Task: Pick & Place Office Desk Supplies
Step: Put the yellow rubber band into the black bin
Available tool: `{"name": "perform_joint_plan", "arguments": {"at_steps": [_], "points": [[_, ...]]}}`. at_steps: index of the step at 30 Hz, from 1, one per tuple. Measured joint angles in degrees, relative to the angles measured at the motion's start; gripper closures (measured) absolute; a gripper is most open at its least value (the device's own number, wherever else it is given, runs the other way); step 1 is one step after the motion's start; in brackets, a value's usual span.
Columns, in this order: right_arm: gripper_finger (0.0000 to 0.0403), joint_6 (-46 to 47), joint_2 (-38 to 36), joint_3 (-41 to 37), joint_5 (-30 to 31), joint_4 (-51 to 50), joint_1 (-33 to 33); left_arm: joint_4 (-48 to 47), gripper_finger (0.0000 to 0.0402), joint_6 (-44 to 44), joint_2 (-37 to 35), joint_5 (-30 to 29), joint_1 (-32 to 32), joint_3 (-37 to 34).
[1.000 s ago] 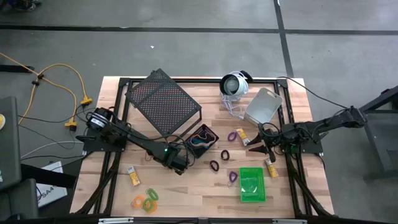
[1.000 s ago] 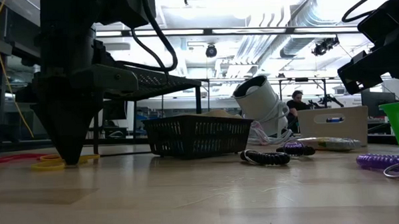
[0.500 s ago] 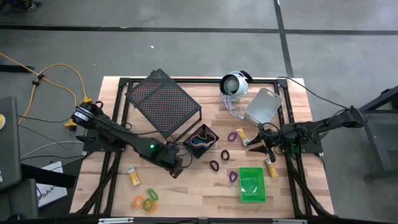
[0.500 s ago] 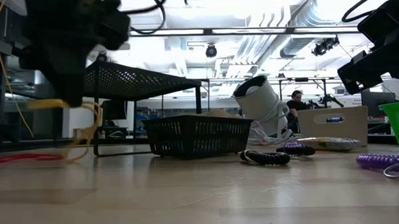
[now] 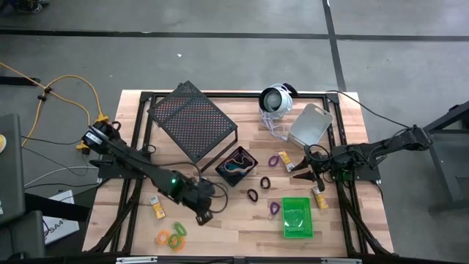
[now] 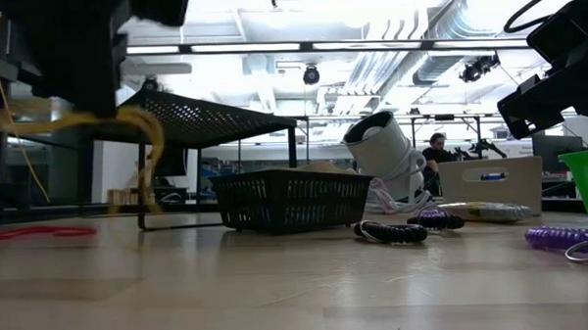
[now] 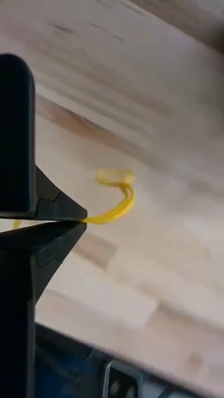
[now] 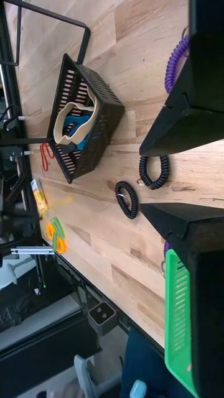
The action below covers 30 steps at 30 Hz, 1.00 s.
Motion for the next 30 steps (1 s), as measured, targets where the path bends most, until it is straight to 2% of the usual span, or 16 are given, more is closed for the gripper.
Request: {"name": "perform_joint_plan", "arguments": {"at_steps": [6, 13, 21, 30], "points": [[0.0283, 0.0, 0.0, 0.0, 0.0, 0.0, 0.0, 7.1, 0.0401, 15.5, 0.3, 1.4, 2.1, 0.0], [0.0283, 0.0, 0.0, 0.0, 0.0, 0.0, 0.0, 7.1, 0.0401, 28.6, 0.3, 5.3, 4.7, 0.0], [0.0283, 0.0, 0.0, 0.0, 0.0, 0.0, 0.0, 6.9, 0.0401, 34.5, -0.5, 11.8, 7.0, 1.1], [0.0283, 0.0, 0.0, 0.0, 0.0, 0.0, 0.0, 5.5, 0.0401, 43.5, -2.9, 13.6, 17.1, 6.0]]}}
